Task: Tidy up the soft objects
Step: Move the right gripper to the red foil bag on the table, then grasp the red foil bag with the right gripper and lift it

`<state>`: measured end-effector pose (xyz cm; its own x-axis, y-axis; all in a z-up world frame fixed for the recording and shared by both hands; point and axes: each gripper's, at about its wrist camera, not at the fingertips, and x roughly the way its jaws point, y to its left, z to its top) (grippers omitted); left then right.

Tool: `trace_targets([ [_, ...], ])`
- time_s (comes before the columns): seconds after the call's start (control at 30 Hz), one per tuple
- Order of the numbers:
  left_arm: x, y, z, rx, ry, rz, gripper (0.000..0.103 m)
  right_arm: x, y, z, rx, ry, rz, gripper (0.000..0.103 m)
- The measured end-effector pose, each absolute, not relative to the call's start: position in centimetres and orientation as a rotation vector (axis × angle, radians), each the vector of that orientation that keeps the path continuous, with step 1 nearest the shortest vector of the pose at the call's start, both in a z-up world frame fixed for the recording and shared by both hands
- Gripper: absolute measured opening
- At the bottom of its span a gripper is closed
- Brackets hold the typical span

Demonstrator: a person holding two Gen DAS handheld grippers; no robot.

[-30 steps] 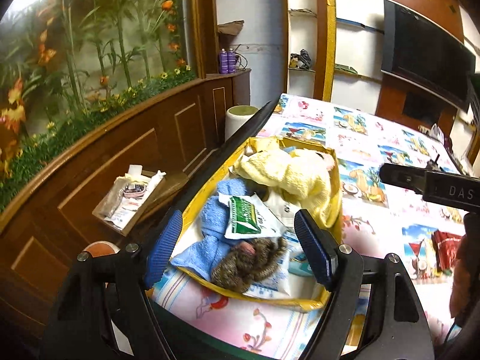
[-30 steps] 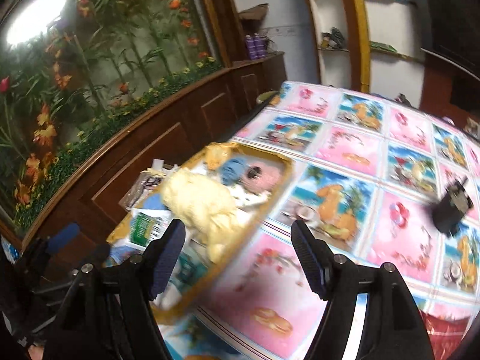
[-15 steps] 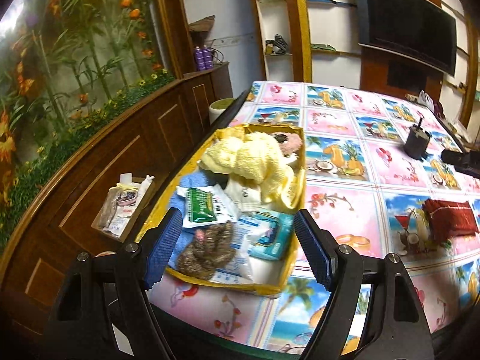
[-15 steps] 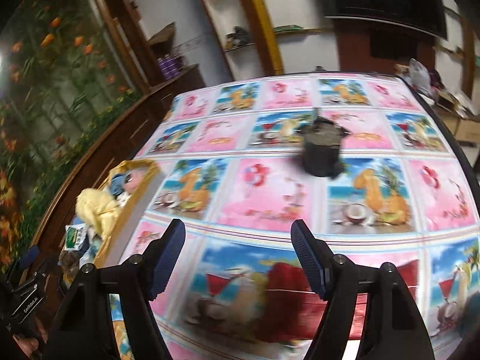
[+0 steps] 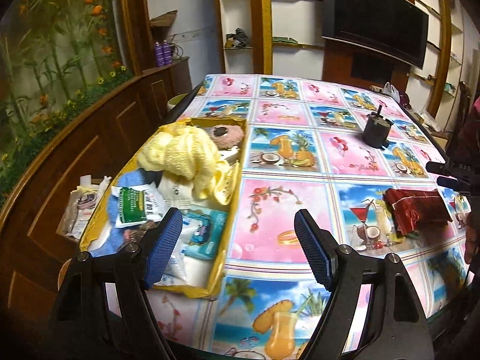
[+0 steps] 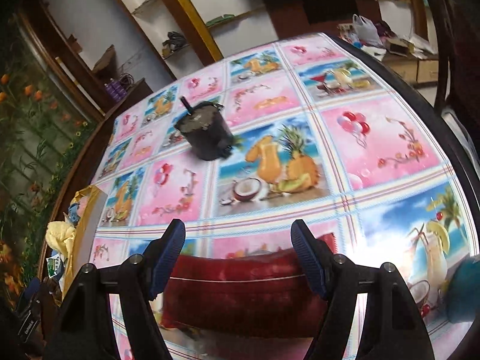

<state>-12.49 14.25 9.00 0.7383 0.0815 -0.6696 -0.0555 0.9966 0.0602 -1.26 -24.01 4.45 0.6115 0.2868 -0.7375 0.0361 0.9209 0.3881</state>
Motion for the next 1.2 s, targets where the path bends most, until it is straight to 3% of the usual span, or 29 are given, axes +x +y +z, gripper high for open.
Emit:
trace_targets([
  [0.3,-11.8,12.9,7.9,0.008,0.769,-0.023,0.078,-2.0,-21.7,2.7,0.326,0.970,0.047,0.075],
  [0.57,-11.8,12.7,7.5,-0.063,0.799,-0.131,0.078,-2.5,-12.1,1.9,0.336,1.056,0.486,0.075],
  [0.8,-11.6,10.7,6.0,-0.135,0.879,-0.328,0.078,-2.5,-19.1,5.0,0.361,0.885,0.356,0.075],
  [1.2,-9.5,10.2,2.5,-0.186,1.029,-0.267,0.078,-4.3,-11.5,2.2,-0.024,1.055,0.554,0.075],
])
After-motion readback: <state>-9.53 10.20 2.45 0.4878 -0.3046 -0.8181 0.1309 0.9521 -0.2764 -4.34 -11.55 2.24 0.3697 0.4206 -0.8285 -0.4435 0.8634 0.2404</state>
